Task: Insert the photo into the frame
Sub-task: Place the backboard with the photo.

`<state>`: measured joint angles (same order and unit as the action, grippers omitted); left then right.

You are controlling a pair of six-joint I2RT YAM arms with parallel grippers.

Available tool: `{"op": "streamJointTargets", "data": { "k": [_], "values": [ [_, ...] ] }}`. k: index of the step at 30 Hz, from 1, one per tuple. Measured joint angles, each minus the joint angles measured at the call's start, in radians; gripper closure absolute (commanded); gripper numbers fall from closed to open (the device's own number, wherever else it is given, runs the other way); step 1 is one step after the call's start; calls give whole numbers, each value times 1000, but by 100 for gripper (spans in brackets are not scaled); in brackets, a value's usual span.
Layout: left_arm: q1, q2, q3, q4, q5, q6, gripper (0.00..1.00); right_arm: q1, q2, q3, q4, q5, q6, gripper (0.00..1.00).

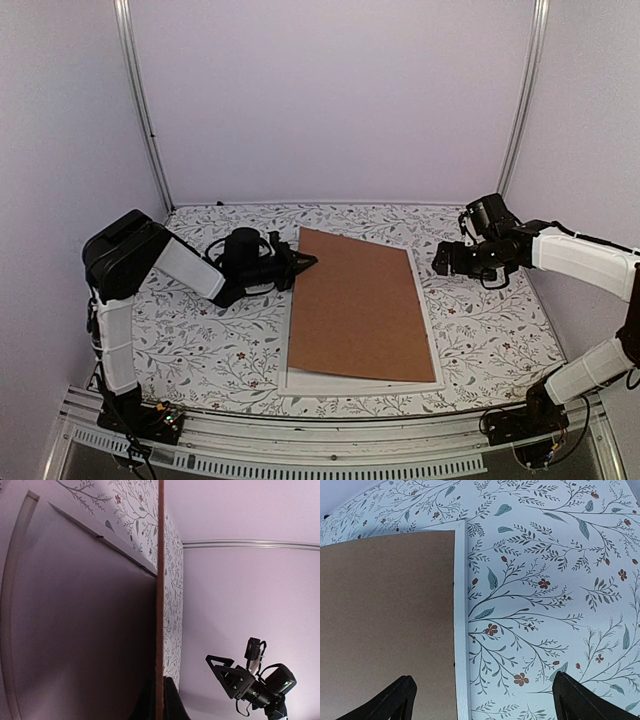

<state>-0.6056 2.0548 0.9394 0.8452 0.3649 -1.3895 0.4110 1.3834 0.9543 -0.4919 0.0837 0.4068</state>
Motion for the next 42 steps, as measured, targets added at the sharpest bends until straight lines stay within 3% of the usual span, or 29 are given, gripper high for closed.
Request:
{"op": "streamJointTargets", "data": {
  "k": [6,11,14,18,21,31,42],
  "values": [
    [-3,9,-2,10,-5,1,99,0,2,0,3,0,0,1],
    [-6,10,-2,11,-8,1,92,0,8,0,4,-1,0,1],
    [-7,14,-2,11,-11,0,83,0,11,-3,6,-1,0,1],
    [-7,21,-2,7,-11,4,60,0,13,-9,6,-3,0,1],
    [-8,22,-2,0,-10,10,53,0,13,-10,7,-8,0,1],
    [-10,23,8,-81,-6,62,45,0,25,-15,21,-14,0,1],
    [-18,21,112,-322,-8,196,43,0,35,-23,32,-31,0,1]
  ]
}}
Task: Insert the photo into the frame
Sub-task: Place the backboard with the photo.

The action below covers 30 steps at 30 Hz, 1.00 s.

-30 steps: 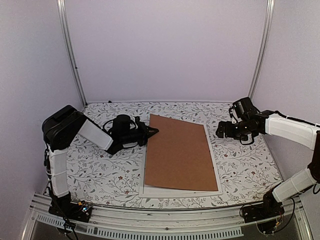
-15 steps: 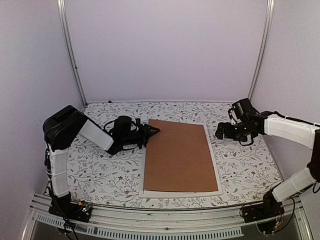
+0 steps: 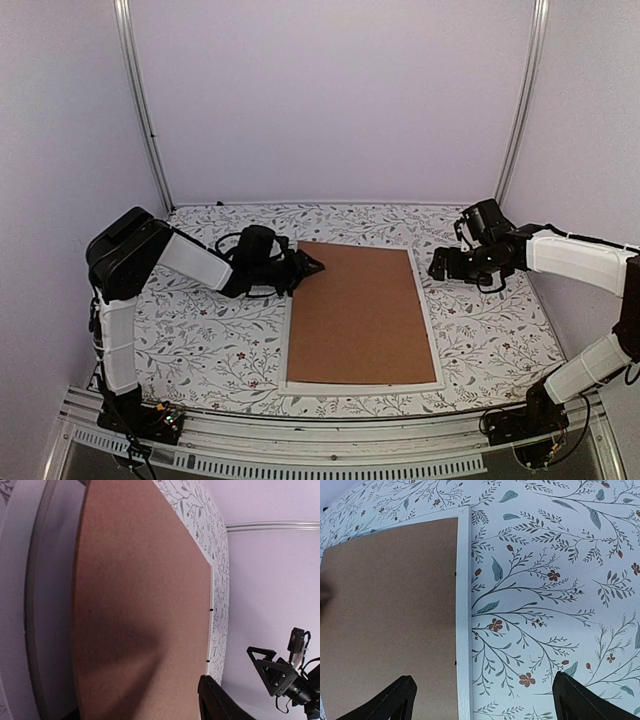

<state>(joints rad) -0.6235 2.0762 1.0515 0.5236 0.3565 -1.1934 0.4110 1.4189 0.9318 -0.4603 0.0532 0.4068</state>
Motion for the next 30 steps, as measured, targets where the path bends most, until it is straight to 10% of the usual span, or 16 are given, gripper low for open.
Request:
{"op": "streamJointTargets", "data": {
  "k": [30],
  "values": [
    [-11,-39,98,-336,-87,215,41,0,4,-28,28,-11,1,1]
  ]
}}
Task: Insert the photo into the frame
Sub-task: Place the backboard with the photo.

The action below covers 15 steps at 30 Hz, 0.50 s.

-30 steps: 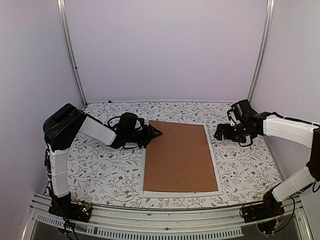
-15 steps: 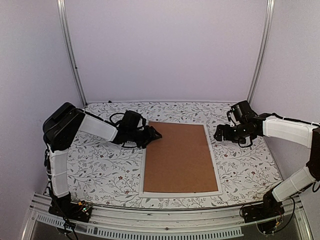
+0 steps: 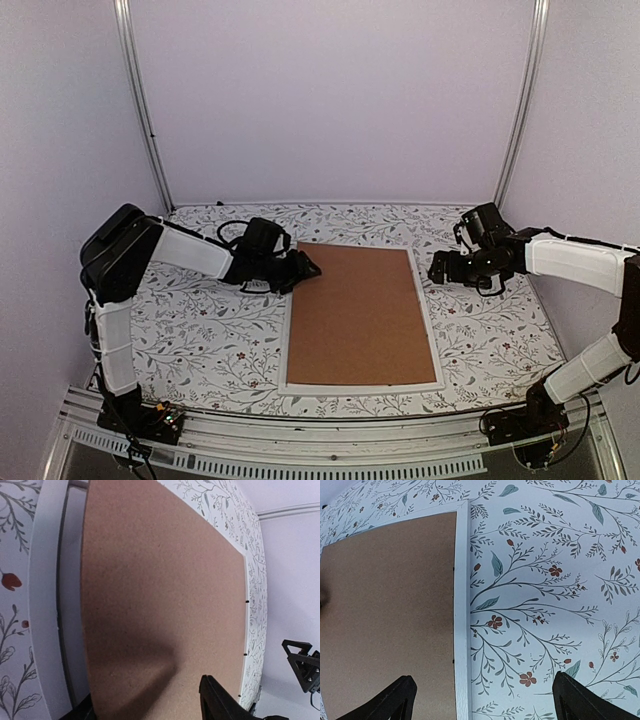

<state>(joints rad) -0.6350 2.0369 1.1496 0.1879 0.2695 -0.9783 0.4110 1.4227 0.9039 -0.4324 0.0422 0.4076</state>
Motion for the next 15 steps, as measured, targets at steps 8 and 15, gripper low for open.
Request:
{"op": "streamJointTargets", "data": {
  "k": [8,15],
  "values": [
    [0,-18,0,-37,-26,29,41,0,0,-1,0,0,0,1],
    [0,-19,0,-58,-47,48,41,0,0,-1,0,0,0,1]
  ]
}}
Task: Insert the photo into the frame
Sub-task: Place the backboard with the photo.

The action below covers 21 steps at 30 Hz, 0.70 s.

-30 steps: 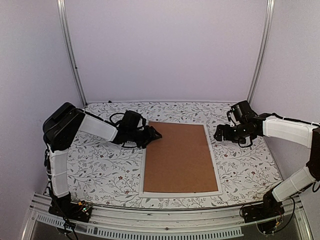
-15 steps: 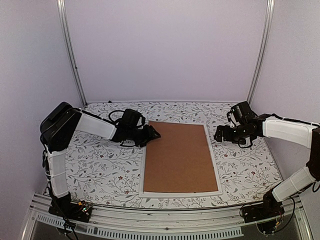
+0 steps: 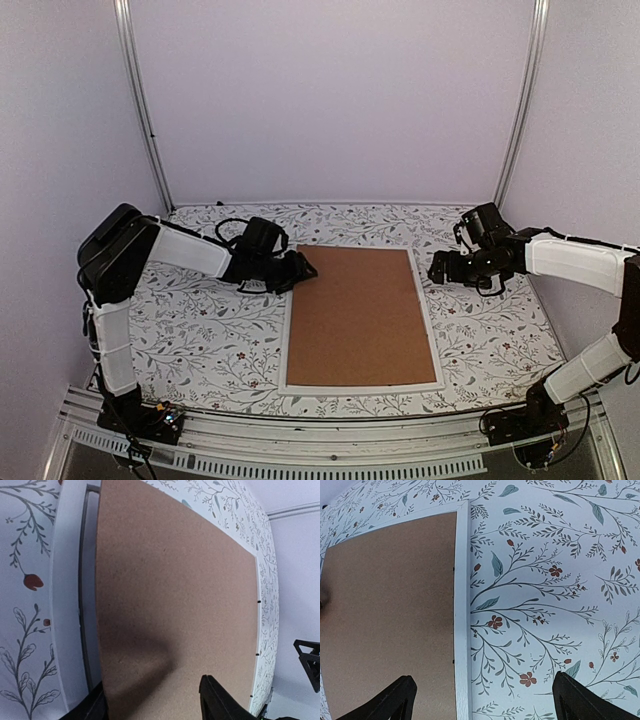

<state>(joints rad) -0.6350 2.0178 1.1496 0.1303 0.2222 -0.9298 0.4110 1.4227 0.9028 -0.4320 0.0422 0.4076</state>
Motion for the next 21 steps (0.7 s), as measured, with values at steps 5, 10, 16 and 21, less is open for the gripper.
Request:
{"op": "streamJointTargets", "data": {
  "k": [5,10,16,21],
  "values": [
    [0,-18,0,-24,-18,18,41,0,2,0,0,0,0,1],
    [0,-29,0,-37,-29,28,41,0,6,0,4,0,0,1],
    [0,-29,0,-43,-33,34,41,0,6,0,7,0,0,1],
    [0,-29,0,-48,-40,43,41,0,6,-1,7,-1,0,1]
  ]
}}
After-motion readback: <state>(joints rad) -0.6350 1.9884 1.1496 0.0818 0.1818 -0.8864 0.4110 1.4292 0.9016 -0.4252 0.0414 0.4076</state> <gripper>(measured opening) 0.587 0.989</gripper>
